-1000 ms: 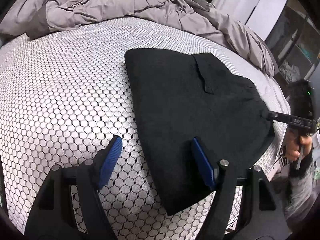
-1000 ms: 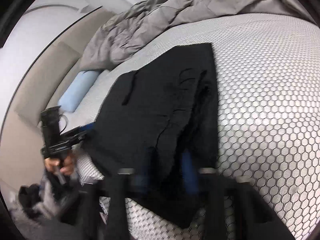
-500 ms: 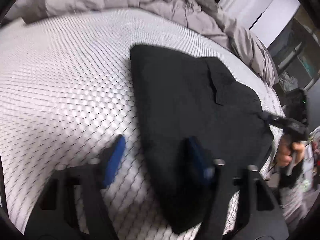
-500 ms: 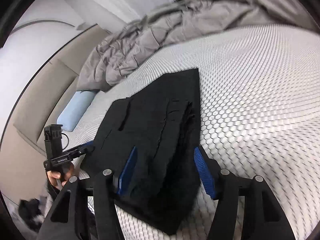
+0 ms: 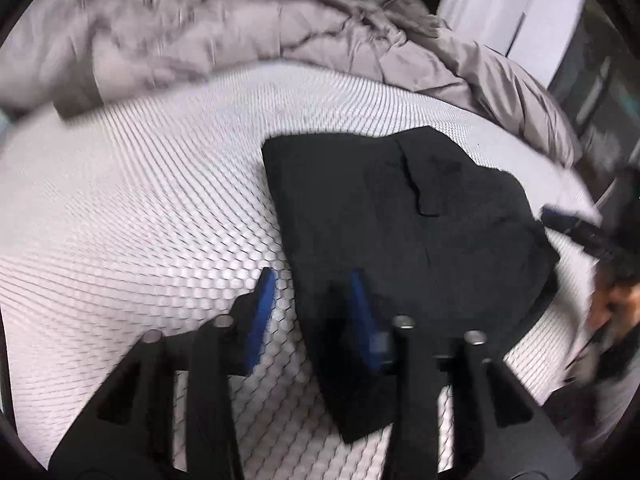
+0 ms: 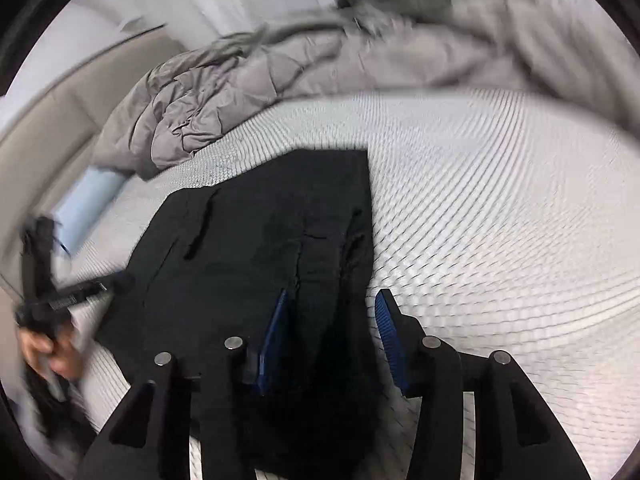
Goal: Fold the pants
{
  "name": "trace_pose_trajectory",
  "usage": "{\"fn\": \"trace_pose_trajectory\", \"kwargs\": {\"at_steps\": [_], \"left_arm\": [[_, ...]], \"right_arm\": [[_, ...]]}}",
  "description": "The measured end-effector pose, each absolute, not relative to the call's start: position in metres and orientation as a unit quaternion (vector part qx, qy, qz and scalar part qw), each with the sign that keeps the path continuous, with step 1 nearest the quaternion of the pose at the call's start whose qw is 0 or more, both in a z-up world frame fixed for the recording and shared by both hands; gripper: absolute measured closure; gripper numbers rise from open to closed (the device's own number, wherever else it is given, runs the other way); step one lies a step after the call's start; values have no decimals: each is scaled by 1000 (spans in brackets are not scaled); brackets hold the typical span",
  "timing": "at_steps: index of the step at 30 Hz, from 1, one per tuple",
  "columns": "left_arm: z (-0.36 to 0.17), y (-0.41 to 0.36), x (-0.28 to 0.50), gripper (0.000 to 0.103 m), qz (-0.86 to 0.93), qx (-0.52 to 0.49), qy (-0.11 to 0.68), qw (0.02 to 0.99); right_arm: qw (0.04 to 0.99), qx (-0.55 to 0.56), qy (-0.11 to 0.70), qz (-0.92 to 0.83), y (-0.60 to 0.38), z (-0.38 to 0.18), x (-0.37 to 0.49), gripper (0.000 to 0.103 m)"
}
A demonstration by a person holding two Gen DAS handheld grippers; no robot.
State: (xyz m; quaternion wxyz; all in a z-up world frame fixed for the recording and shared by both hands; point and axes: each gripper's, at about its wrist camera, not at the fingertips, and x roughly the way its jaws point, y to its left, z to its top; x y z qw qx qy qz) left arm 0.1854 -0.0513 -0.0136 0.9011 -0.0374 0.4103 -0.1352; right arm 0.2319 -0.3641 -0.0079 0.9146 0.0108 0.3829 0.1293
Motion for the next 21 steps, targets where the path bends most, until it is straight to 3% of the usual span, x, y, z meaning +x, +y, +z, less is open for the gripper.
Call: {"fn": "trace_pose_trajectory", "kwargs": {"at_steps": [1, 2, 7, 12, 17, 21], "left_arm": [[-7, -57, 176, 34, -138, -27, 397, 907], [0, -63, 168, 25, -146, -23, 384, 911], [0, -112, 163, 22, -223, 12, 369, 902], [-38, -157, 187, 21, -243, 66, 425, 870], [-40, -146, 177, 15, -236, 105, 424, 868], [-24, -134, 179, 15, -236, 76, 416, 875]], "right_arm": [[914, 1, 382, 138, -360, -3, 225, 57], [910, 0, 383, 160, -352, 0, 220, 57], [875, -47, 416, 243, -294, -21, 218, 57], [851, -78, 460, 240, -277, -58, 231, 60], [848, -159, 444, 242, -305, -48, 206, 63], [855, -107, 443, 247, -313, -33, 205, 61]]}}
